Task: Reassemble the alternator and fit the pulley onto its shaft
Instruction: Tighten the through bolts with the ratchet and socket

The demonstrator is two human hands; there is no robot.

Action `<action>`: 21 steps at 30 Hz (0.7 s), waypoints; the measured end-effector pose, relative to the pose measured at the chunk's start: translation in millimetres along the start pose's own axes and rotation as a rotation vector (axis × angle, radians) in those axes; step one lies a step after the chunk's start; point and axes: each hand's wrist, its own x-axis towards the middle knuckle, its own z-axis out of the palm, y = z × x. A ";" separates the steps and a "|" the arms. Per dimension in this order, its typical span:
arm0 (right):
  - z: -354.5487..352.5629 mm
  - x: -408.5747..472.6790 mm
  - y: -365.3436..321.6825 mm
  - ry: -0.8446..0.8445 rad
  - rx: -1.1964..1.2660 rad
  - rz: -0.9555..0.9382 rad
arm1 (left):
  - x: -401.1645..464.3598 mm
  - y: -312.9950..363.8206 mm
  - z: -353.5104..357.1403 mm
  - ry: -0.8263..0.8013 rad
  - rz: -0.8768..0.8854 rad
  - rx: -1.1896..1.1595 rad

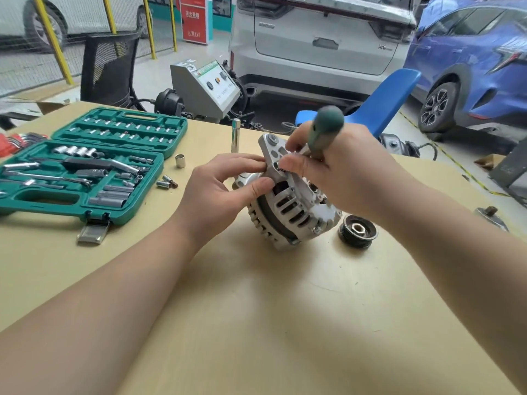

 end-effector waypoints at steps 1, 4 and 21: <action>-4.6 3.7 -2.6 -0.052 -0.007 -0.014 | -0.2 -1.1 1.0 0.001 -0.033 -0.062; -15.1 11.8 -10.6 -0.169 -0.083 -0.065 | -0.6 -5.1 2.7 0.001 -0.093 -0.194; -26.0 3.8 -8.2 -0.154 -0.095 -0.324 | 11.5 -16.5 -14.2 -0.188 -0.078 -0.278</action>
